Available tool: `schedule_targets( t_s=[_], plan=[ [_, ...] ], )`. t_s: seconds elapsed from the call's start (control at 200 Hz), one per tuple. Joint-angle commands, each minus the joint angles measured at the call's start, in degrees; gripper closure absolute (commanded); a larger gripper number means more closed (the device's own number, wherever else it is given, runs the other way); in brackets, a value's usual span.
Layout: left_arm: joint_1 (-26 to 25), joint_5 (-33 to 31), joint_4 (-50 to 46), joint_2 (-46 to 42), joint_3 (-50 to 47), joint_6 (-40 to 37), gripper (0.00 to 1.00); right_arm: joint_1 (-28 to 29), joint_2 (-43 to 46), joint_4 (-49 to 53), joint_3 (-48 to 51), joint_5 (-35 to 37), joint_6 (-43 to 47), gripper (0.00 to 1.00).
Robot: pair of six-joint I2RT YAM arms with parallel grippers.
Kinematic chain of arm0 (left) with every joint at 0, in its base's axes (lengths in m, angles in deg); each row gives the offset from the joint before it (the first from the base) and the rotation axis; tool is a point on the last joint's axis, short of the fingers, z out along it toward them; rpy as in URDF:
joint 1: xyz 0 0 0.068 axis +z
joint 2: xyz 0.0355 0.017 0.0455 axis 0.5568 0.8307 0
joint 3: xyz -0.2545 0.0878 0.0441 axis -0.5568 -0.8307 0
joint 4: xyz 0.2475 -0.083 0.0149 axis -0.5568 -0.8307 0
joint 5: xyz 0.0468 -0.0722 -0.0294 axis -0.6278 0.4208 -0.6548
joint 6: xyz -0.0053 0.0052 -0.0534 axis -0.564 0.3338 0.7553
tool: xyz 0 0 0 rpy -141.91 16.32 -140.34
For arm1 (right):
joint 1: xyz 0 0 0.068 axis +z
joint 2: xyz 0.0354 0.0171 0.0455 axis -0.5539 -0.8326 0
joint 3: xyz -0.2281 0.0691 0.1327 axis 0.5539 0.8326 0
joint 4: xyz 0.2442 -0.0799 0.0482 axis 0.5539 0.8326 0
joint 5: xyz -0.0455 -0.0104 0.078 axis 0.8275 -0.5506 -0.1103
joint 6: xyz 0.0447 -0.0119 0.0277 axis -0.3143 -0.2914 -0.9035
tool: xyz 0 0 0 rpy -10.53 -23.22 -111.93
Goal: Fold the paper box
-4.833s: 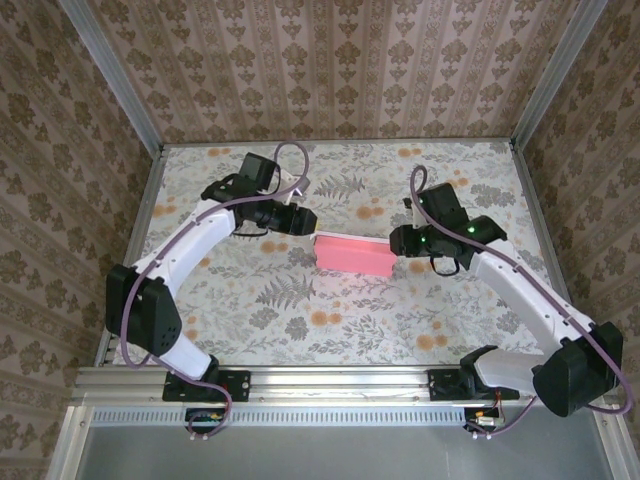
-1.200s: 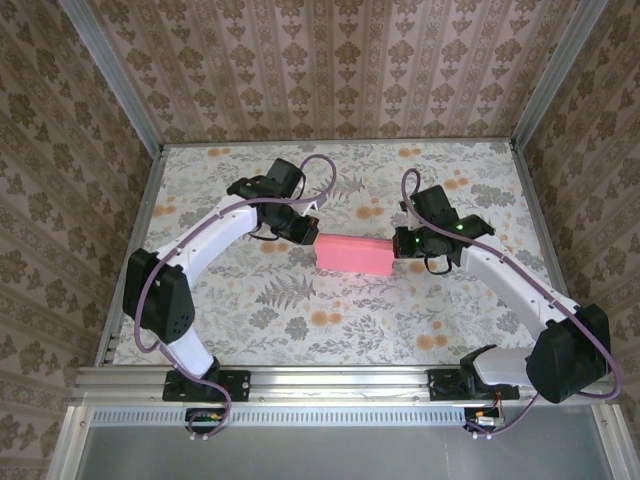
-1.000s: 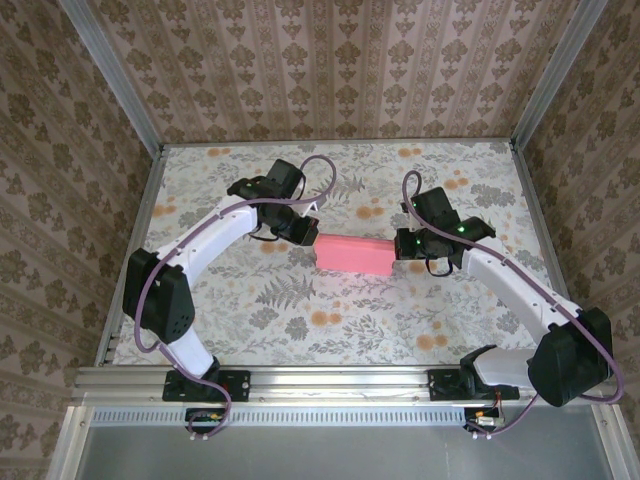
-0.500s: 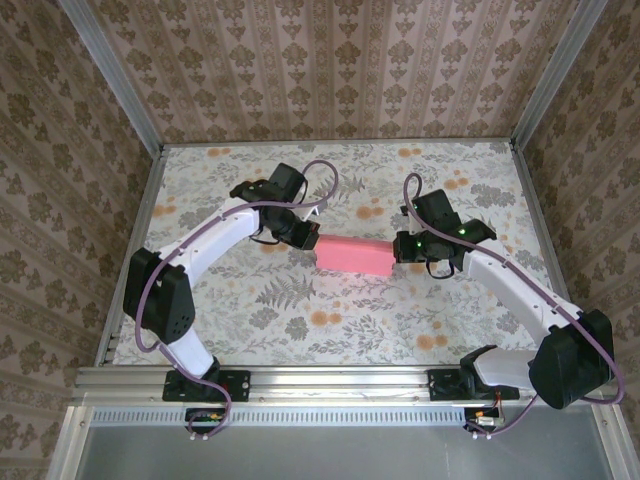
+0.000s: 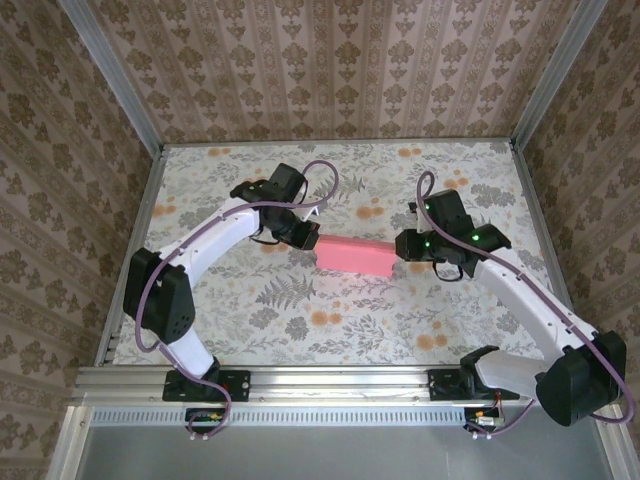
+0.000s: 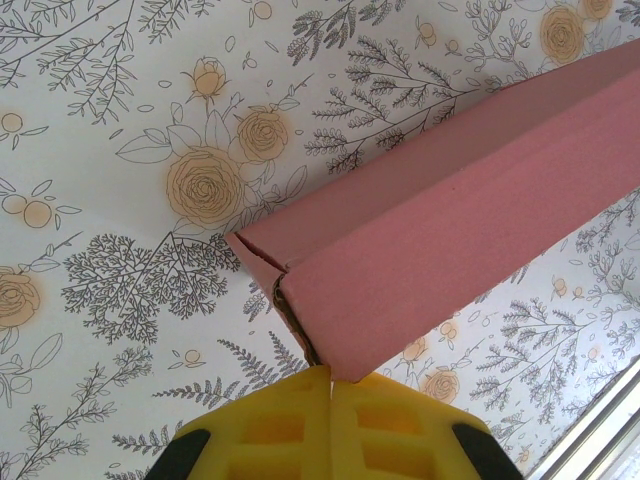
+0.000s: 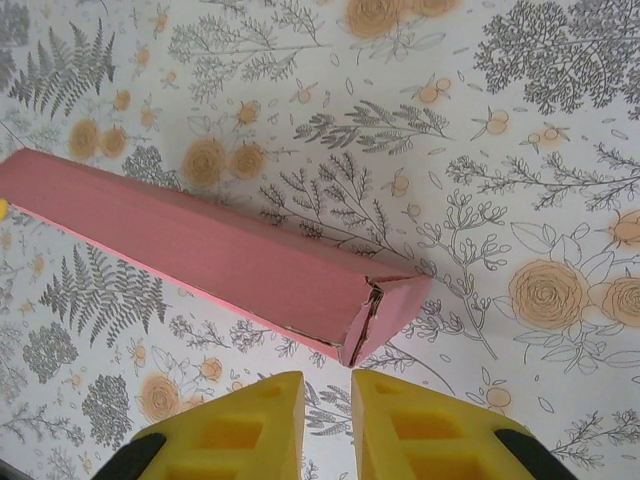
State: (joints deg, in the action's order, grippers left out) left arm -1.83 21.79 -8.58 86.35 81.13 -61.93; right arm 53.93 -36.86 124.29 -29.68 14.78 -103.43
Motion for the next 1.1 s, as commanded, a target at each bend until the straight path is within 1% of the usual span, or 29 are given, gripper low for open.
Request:
schedule_targets(
  t_s=[0.0, 0.035, 0.15, 0.24, 0.425, 0.91, 1.095],
  plan=[
    [-0.55, 0.18, -0.85, 0.10, -0.42, 0.41, 1.00, -0.37, -0.35, -0.72, -1.95, -2.26, -1.41, 0.82],
    [-0.55, 0.18, -0.85, 0.24, -0.38, 0.36, 1.00, -0.35, -1.07, -1.85, -1.94, -2.78, -1.44, 0.85],
    [-0.55, 0.09, -1.03, 0.23, -0.36, 0.42, 1.00, -0.36, -3.70, -4.48, -2.28, -4.11, -2.31, 0.90],
    [-0.50, 0.01, -1.12, 0.02, -0.27, 0.30, 1.00, -0.37, -4.96, -5.95, -2.29, -4.57, -2.66, 0.90],
    [-0.59, 0.09, -1.15, 0.02, -0.22, 0.16, 1.00, -0.40, -5.91, -6.81, -2.33, -3.16, -2.32, 0.91],
    [-0.70, 0.01, -1.29, 0.26, -0.05, 0.05, 1.00, -0.35, -7.90, -6.83, -1.29, -1.72, -1.22, 0.93],
    [-0.66, -0.08, -1.28, 0.23, 0.02, 0.06, 1.00, -0.38, -6.41, -6.78, -1.82, -2.58, -0.94, 0.93]
  ],
)
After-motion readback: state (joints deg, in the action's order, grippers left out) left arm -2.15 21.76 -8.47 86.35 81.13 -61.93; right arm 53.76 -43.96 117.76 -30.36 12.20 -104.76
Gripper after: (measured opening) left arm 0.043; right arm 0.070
